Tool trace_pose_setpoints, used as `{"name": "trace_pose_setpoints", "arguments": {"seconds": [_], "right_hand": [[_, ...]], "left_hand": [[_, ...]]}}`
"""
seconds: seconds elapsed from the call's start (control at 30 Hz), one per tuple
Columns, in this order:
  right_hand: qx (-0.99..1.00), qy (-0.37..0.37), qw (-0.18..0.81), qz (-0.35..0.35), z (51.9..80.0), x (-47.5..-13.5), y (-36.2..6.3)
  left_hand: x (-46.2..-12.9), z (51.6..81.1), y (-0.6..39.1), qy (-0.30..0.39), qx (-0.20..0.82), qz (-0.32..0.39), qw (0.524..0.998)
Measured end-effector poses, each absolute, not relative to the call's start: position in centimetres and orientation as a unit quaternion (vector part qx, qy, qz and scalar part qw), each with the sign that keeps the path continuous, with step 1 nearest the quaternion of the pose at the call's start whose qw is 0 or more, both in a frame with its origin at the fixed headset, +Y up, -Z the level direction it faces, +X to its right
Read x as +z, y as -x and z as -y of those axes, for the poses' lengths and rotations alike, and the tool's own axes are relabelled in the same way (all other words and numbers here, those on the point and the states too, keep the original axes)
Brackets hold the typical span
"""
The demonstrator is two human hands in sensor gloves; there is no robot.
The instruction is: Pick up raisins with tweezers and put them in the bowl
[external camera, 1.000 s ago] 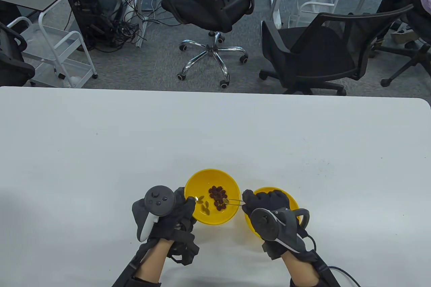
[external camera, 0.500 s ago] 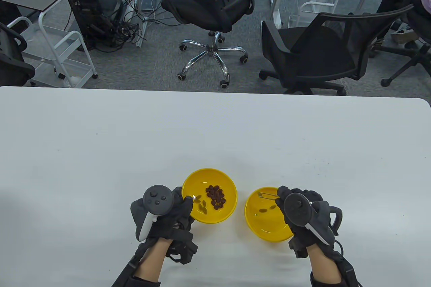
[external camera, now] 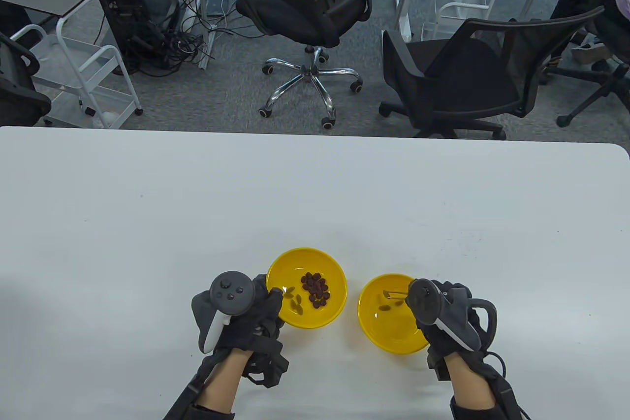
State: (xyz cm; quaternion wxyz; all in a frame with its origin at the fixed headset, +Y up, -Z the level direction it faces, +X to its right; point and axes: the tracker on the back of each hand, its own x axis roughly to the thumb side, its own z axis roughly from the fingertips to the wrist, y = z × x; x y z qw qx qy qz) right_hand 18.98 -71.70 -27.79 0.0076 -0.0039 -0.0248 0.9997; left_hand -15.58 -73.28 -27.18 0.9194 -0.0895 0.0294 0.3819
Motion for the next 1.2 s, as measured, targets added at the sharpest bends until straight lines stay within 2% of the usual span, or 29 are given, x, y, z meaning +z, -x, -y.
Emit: {"name": "trace_pose_setpoints", "arguments": {"seconds": [0.37,0.7,0.9,1.2], "right_hand": [[0.999,0.017,0.009,0.032,71.3,-27.6,-19.3],[0.993,-0.011,0.076,0.095,69.9,-26.7,-19.0],[0.981,-0.051,0.129,0.136,69.1,-25.9,-17.2],[0.979,-0.133,0.116,0.104,69.2,-24.7,-12.0]], "left_hand": [[-27.2,73.3,15.5,0.091,0.381,-0.028,0.92],[-27.1,73.3,15.4,0.09,0.385,-0.024,0.918],[-27.1,73.3,15.3,0.091,0.39,-0.02,0.916],[-27.0,73.4,15.0,0.093,0.393,-0.013,0.915]]}}
